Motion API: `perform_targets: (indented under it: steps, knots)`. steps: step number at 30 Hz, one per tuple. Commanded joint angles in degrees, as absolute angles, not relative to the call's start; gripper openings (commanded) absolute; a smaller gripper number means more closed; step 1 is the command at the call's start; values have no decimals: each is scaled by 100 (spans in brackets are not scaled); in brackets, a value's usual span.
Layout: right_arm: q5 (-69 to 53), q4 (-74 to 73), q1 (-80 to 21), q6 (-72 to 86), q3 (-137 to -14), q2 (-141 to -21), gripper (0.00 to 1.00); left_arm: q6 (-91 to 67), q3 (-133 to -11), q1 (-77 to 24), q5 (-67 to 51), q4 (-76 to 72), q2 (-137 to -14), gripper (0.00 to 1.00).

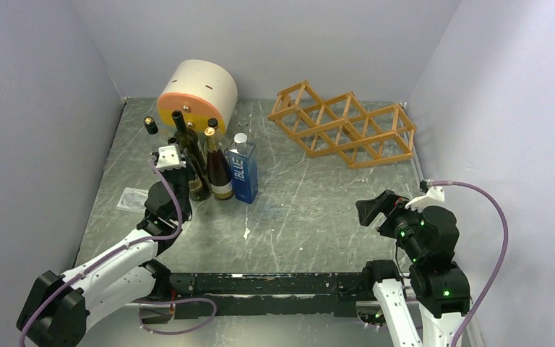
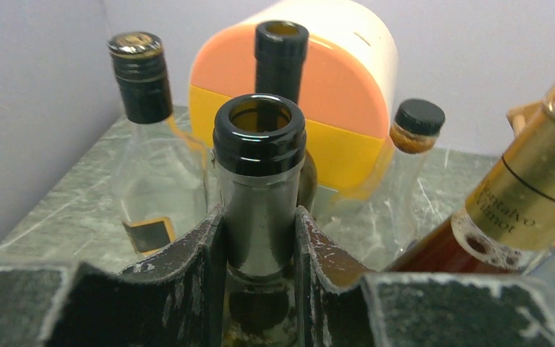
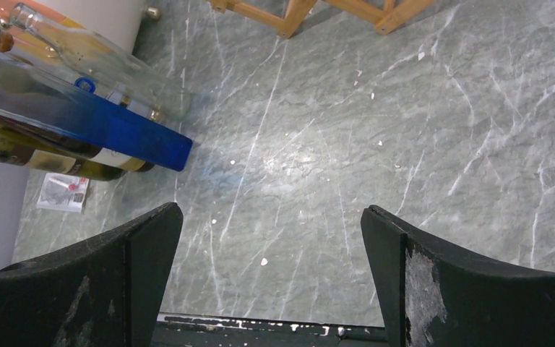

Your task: Take the wine bottle off the wine rack

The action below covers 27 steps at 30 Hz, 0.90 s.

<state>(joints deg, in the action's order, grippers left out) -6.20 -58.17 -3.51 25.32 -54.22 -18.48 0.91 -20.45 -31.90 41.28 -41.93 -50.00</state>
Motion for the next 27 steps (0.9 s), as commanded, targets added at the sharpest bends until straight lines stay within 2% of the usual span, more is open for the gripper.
perform_targets:
  steps: [1, 7, 9, 11, 12, 17, 19, 20, 26, 27]
  knots:
    - [-640, -5713, -396, 2523, -5405, -1758, 100, -222, -2065, -3155, 3701, -4661, -5025, 7]
    - [-656, -5730, -404, 2512, -5414, -1739, 100, -199, -2134, -3153, 3647, -4182, -5098, 9]
    - [-663, -5722, -402, 2514, -5421, -1733, 100, -231, -2314, -3163, 3697, -3786, -5150, 19]
    - [-671, -5722, -402, 2499, -5428, -1748, 100, -362, -2474, -3158, 3820, -3461, -5204, 38]
    - [-672, -5722, -401, 2490, -5431, -1753, 100, -409, -2535, -3159, 3851, -3338, -5236, 44]
    - [-695, -5713, -401, 2456, -5482, -1815, 100, -527, -2804, -3160, 3860, -2817, -5294, 58]
    - [-718, -5713, -399, 2438, -5497, -1836, 100, -554, -2878, -3164, 3797, -2711, -5265, 77]
    - [-721, -5713, -403, 2429, -5506, -1839, 100, -594, -2920, -3164, 3800, -2631, -5238, 81]
    - [-612, -5726, -402, 2302, -5701, -1983, 100, -918, -3251, -3156, 3775, -1705, -4836, 85]
    - [-571, -5728, -398, 2254, -5856, -2033, 100, -990, -3357, -3163, 3712, -1449, -4721, 88]
